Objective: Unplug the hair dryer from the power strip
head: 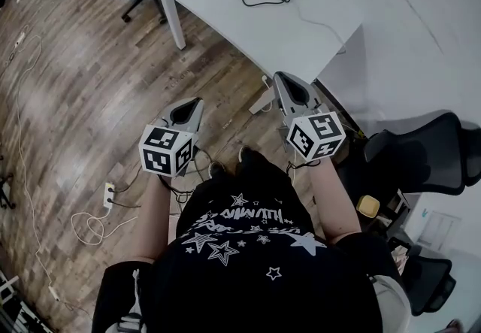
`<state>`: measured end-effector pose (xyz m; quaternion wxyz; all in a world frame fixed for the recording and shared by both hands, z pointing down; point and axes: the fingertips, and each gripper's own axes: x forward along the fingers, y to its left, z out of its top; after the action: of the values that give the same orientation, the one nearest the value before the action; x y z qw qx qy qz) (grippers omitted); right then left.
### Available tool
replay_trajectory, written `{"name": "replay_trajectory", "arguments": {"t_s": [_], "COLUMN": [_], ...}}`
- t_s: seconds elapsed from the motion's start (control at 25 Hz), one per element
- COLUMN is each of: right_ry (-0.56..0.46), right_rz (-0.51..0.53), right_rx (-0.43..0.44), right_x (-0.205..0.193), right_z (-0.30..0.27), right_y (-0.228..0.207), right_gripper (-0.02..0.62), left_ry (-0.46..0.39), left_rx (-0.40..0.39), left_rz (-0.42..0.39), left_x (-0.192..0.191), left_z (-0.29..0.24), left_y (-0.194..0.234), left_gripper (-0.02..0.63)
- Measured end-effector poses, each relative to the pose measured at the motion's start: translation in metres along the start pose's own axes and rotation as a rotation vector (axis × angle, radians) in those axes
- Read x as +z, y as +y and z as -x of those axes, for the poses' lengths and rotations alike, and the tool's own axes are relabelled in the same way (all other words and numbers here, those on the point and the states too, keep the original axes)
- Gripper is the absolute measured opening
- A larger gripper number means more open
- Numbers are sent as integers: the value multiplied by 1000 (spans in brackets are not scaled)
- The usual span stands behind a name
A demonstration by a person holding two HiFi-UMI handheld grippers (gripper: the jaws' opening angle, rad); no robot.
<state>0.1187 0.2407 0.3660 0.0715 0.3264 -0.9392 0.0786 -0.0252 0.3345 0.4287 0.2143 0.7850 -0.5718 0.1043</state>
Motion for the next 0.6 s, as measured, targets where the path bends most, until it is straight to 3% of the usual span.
{"name": "replay_trajectory", "arguments": {"t_s": [0.28,0.6], "right_ry": [7,3], "right_rz": [-53,-70], "right_rx": [-30,10], "right_x": [-6,1], "right_z": [-9,-73], "right_y": [-13,-30], "right_gripper": [9,9], "left_ry": [-2,8], "left_rx": [0,40], "left_rz": [20,53], "left_x": [1,11], "left_z": [-5,-32], "left_y": [13,50], "left_gripper": [8,8]}}
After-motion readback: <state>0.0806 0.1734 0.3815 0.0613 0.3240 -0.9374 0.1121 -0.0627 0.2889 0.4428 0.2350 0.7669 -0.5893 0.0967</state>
